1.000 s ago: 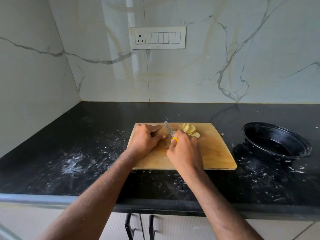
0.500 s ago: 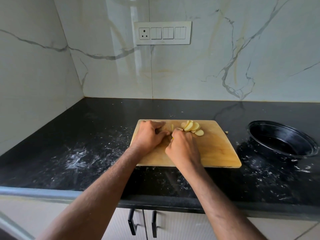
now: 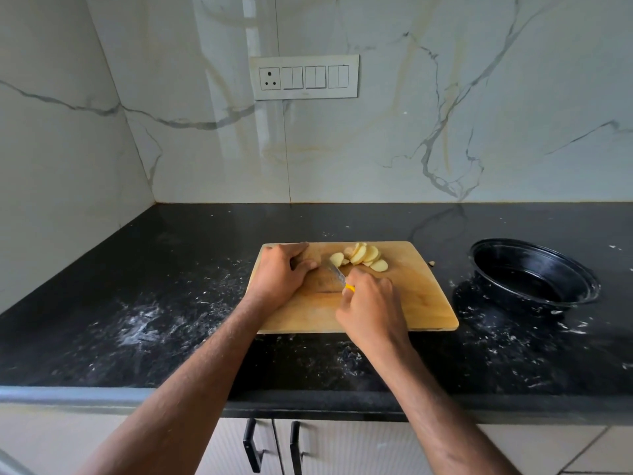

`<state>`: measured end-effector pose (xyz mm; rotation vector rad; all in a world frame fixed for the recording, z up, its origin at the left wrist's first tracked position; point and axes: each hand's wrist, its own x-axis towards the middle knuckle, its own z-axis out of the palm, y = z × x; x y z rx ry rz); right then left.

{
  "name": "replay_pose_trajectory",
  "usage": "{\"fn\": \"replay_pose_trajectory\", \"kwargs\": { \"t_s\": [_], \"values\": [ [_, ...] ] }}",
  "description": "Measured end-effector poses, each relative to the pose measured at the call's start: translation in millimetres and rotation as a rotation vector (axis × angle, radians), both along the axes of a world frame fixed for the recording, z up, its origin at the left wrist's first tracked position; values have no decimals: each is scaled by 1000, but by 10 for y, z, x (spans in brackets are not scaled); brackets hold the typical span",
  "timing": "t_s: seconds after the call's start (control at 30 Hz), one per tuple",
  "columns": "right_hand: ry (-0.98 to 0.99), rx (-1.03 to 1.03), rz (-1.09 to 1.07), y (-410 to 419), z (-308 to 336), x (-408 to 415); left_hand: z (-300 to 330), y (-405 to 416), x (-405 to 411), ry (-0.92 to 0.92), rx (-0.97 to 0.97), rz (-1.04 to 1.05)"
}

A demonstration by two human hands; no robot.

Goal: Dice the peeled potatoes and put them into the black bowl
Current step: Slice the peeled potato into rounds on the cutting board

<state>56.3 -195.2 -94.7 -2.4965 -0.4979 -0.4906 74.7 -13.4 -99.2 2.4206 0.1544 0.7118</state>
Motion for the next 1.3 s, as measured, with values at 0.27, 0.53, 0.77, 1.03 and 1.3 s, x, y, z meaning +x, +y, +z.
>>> {"fn": "replay_pose_trajectory", "kwargs": {
  "t_s": [0.27,0.53,0.77,1.03,1.3],
  "values": [
    [-38,112,-29,-2,16,1,11,18,-5,20,-63,-71],
    [-114,185,10,101,83,-2,-10,41,9,-21,-40,-82],
    [-98,111,15,196,42,29,-17,48,13,-18,-46,-81],
    [-86,65,15,208,54,24,7,-9,-5,-6,-10,-42],
    [-52,32,26,182,58,-69,2,-7,3,12,-45,-23]
  ]
}}
